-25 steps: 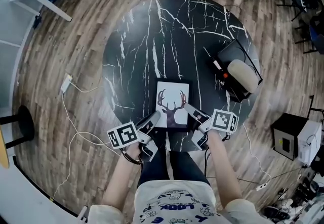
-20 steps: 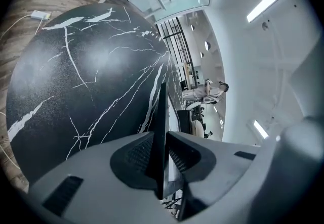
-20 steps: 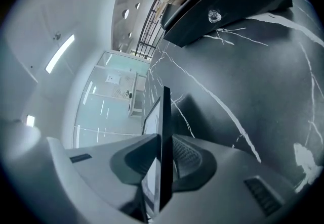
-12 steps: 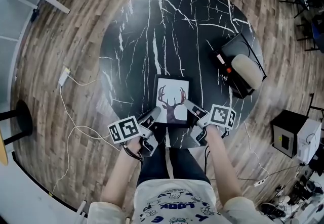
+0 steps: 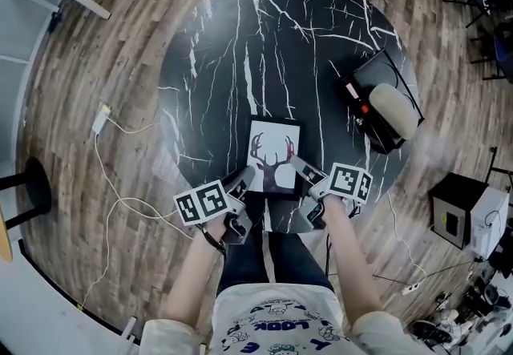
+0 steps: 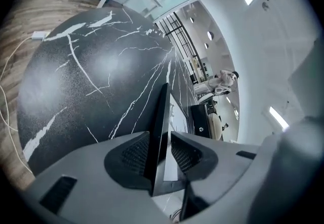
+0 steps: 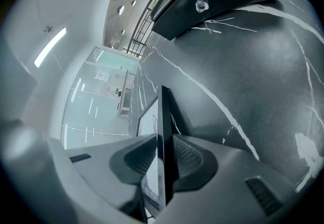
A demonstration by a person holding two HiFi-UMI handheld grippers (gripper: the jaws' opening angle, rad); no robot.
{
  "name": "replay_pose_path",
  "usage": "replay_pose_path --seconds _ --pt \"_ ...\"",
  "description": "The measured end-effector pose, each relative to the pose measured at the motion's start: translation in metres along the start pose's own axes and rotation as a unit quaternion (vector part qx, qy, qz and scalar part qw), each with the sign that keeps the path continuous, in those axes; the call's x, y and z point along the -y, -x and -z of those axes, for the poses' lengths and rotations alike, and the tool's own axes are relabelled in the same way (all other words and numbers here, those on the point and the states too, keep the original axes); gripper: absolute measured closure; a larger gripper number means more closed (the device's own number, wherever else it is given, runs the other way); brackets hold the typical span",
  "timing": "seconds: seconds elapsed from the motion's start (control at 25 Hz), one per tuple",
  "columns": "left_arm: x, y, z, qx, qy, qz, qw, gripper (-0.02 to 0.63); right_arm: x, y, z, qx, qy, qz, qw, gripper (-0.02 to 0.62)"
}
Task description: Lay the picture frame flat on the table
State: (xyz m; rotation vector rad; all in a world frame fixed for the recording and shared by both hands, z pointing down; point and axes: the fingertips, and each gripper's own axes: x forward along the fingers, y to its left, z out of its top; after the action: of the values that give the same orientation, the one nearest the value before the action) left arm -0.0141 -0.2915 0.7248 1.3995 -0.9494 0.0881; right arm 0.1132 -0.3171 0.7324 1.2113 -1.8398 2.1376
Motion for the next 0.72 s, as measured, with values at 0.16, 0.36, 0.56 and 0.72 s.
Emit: replay_pose_path --seconds 0.16,0.36,0.56,0.72 --pt "-0.002 0.003 -0.003 -0.009 -0.051 -0.029 0.9983 0.463 0.004 0.001 -0.005 0.010 0.029 0.027 0.999 0.490" --pt "-0.006 0.006 -0.010 0.000 -0.039 -0.030 0.9988 0.462 0.006 -0.002 -0.008 0.004 0.090 0.076 0.993 0.471" --pt "-0.003 0.011 -0.014 0.011 -0.047 -0.031 0.9984 0.462 0.012 0.002 -0.009 0.002 0.174 0.153 0.973 0.444" --pt "0.008 0.019 -0.021 0.027 -0.080 -0.040 0.9956 0.462 0.009 0.012 -0.017 0.012 0.263 0.208 0.942 0.407"
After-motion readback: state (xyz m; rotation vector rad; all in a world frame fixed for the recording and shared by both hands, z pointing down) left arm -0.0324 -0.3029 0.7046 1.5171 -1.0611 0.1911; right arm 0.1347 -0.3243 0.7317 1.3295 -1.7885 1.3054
